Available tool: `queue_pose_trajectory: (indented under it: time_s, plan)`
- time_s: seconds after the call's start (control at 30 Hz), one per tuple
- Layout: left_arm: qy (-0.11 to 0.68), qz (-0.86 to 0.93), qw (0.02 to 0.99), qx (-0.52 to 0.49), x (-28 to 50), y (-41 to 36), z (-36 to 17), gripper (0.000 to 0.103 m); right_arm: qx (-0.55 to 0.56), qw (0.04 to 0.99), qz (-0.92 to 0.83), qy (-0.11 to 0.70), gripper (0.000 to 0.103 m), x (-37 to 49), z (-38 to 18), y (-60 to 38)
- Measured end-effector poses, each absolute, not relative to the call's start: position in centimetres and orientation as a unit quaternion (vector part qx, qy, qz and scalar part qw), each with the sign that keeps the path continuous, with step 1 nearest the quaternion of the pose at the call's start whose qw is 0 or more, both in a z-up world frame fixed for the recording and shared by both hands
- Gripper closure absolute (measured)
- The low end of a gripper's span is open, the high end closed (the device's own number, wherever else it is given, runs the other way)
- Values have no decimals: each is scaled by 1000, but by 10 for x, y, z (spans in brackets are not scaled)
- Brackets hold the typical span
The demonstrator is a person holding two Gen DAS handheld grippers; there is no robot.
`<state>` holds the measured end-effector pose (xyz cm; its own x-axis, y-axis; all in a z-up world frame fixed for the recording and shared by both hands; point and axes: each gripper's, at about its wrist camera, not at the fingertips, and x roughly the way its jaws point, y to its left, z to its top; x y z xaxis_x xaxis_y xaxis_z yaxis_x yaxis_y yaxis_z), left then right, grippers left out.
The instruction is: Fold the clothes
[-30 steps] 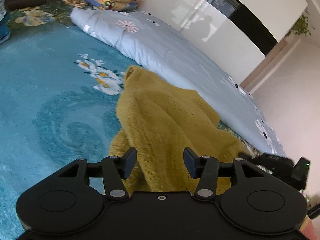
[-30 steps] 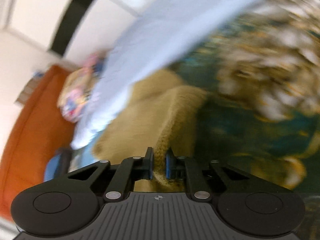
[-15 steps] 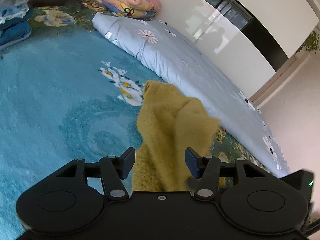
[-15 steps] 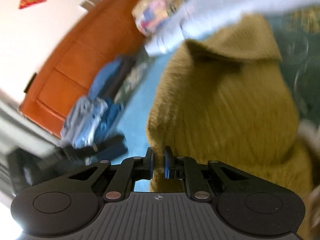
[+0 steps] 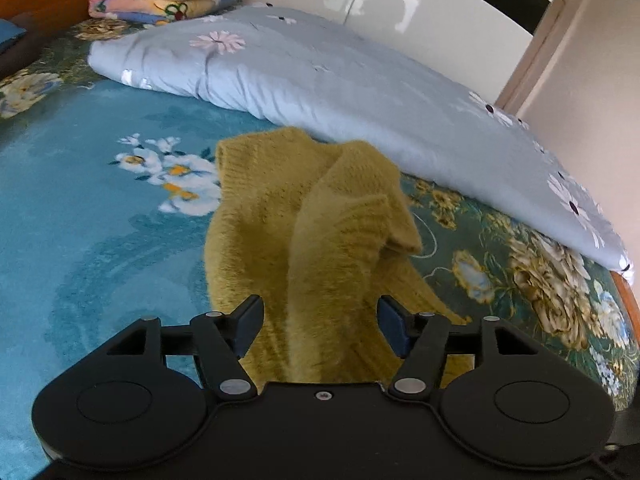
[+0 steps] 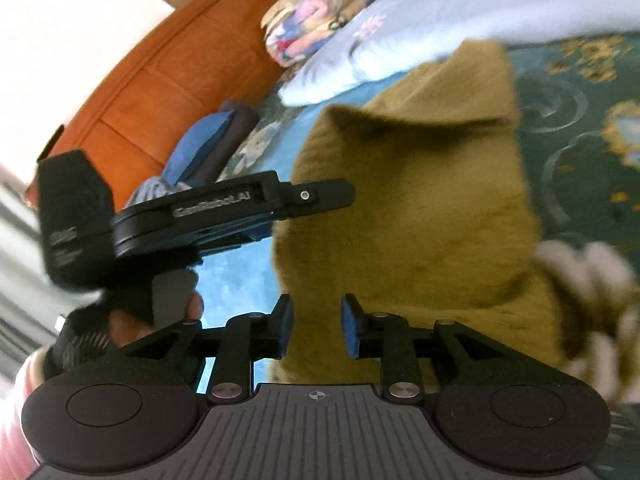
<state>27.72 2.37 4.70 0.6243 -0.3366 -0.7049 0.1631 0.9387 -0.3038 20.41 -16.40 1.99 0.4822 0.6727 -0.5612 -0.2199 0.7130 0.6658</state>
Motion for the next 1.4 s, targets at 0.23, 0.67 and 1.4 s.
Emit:
queue_pose_trajectory:
  time_s: [0.23, 0.67, 1.4]
  plan:
    - [385, -120, 906, -125, 273, 31, 38, 96, 314, 828, 203, 418, 72, 195, 15, -222]
    - [263, 69, 943, -191, 229, 176, 89, 96, 337, 824, 175, 421, 70, 215, 3, -224]
    - [337, 184, 885, -264, 204, 310, 0, 94, 255, 822, 235, 452, 61, 376, -17, -94]
